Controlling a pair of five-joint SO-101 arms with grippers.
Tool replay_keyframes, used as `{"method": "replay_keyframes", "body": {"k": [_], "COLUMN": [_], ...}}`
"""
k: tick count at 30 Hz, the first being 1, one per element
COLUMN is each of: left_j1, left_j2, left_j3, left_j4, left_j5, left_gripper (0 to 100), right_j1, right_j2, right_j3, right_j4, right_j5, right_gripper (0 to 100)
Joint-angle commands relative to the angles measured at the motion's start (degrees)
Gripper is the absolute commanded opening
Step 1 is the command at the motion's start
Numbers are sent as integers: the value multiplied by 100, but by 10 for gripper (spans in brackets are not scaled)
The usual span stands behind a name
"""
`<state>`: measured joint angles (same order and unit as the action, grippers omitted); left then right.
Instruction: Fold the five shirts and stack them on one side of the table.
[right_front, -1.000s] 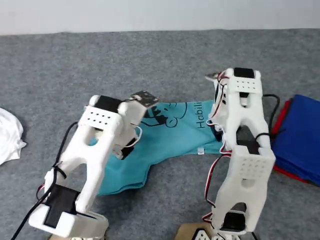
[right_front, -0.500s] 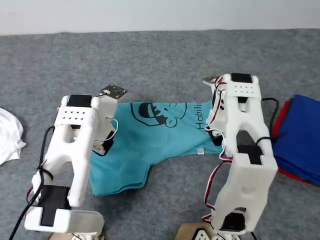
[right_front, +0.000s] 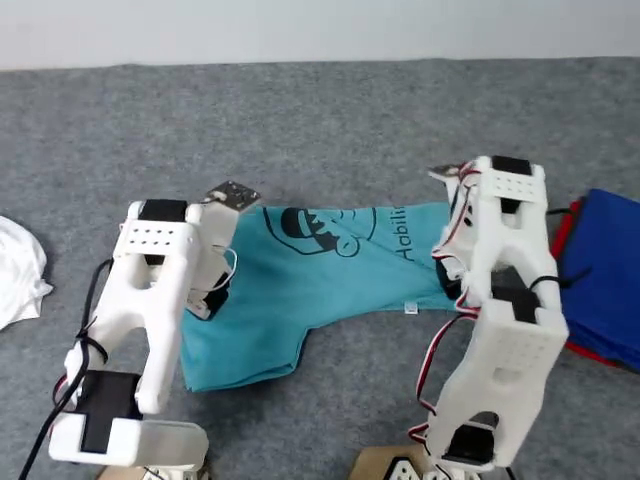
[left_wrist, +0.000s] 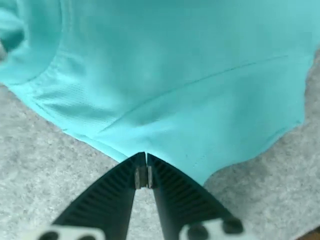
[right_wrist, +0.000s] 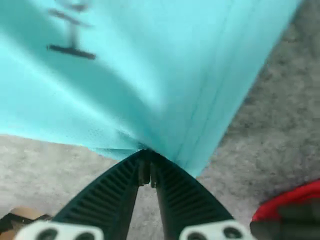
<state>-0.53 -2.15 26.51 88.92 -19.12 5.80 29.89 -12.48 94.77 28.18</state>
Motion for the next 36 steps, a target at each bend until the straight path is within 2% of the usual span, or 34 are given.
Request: {"method": "replay_keyframes", "body": {"k": [1, 6, 9, 12, 15, 21, 24, 30, 36], "left_j1": [-35, -114, -466, -1099, -2022, -4193, -4923, -5758, -6154], "left_j2": [-220, -290, -721, -1319, -1697, -1503, -1213, -563, -334], "left_j3": [-22, -312, -637, -796, -796, -796, -813, -831, -822], "left_j4": [-35, 105, 255, 343, 325, 0, -246, -387, -492], "left_j5": [-88, 88, 220, 211, 202, 202, 202, 193, -18], "left_gripper": [6, 6, 7, 8, 8, 8, 8, 8, 8], "right_j1": [-462, -875, -1095, -1402, -1859, -3187, -3908, -5376, -6237], "right_j2": [-831, -1675, -2158, -2563, -2782, -2800, -2800, -2853, -2844], "right_j3": [-53, -53, -53, 105, 360, 932, 1319, 2391, 2690], "right_j4": [338, 646, 778, 796, 778, 488, 13, -892, -1534], "right_j5": [35, -334, -325, -53, 176, 193, 167, 185, 193], "right_gripper": [63, 189, 204, 204, 204, 205, 207, 208, 208]}}
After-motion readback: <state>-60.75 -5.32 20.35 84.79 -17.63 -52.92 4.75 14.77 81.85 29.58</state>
